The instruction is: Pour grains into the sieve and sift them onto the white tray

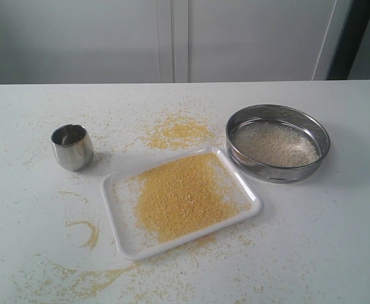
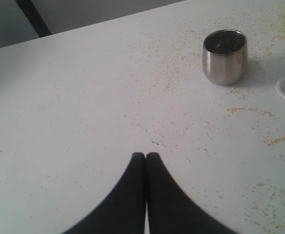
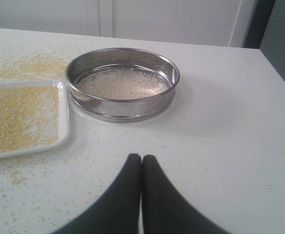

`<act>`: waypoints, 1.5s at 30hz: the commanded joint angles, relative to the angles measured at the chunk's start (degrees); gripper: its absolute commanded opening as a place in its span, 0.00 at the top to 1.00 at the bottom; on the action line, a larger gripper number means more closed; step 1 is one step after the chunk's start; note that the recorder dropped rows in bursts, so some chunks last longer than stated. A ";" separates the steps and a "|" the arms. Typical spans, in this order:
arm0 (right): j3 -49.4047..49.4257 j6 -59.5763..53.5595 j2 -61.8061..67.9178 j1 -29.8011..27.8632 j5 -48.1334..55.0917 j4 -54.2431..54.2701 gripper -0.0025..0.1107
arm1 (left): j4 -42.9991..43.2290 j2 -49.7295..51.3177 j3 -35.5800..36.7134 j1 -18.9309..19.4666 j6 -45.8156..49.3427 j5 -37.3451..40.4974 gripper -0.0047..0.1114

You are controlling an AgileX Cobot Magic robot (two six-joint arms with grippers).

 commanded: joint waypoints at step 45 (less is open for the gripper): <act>0.14 -0.94 -0.31 -0.02 -0.11 -0.20 0.98 | -10.17 -13.17 21.66 3.53 1.32 -10.12 0.96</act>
